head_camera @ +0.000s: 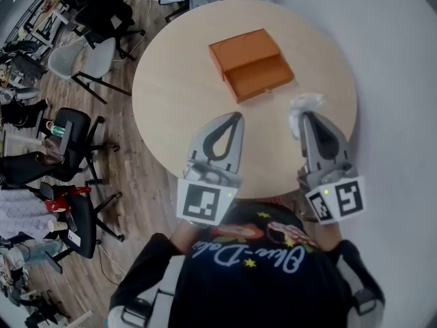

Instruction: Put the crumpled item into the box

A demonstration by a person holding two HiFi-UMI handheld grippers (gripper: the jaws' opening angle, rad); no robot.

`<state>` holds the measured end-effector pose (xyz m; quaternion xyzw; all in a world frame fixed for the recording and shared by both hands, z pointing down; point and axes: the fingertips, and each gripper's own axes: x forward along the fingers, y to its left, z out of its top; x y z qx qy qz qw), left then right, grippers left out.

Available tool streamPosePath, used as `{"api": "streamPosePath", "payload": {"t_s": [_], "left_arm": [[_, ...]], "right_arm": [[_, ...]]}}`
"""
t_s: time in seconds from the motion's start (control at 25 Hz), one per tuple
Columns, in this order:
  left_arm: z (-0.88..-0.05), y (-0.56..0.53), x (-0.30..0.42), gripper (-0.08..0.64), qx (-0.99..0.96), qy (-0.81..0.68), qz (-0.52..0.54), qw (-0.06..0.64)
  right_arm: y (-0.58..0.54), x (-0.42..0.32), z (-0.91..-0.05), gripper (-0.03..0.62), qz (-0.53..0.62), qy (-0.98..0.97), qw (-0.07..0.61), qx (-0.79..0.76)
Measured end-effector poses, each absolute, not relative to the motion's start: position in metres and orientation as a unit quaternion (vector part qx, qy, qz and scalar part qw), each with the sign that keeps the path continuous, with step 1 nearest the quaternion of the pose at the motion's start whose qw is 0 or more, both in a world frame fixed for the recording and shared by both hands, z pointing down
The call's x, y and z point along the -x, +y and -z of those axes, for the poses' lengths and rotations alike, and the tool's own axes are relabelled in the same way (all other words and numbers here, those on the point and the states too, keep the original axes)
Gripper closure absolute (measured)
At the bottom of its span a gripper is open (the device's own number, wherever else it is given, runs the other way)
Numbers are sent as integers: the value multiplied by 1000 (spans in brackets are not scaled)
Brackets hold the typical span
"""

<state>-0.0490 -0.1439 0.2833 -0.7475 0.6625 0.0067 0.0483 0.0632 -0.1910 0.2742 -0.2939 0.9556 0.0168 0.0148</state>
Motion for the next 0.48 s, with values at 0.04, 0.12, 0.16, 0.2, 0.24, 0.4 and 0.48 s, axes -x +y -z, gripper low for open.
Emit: {"api": "streamPosePath", "payload": {"t_s": [0.04, 0.12, 0.16, 0.2, 0.24, 0.4, 0.48], "left_arm": [[-282, -147, 47, 568, 741, 669, -5, 48], [-282, -154, 45, 568, 730, 682, 1, 46], [-283, -156, 45, 568, 723, 689, 3, 46], [-283, -157, 45, 568, 717, 696, 4, 46], [-282, -158, 44, 568, 710, 703, 4, 47], [-282, -162, 36, 568, 686, 726, 11, 51], [-283, -163, 33, 568, 673, 738, 13, 50]], "right_arm": [[-197, -64, -273, 590, -17, 958, 16, 285], [-208, -65, -271, 589, -16, 963, 17, 268], [-213, -65, -272, 589, -15, 965, 18, 260], [-217, -65, -273, 589, -13, 968, 19, 251], [-220, -65, -273, 589, -10, 970, 21, 244], [-233, -71, -274, 589, -5, 977, 28, 213], [-240, -71, -274, 590, -5, 980, 32, 196]]}}
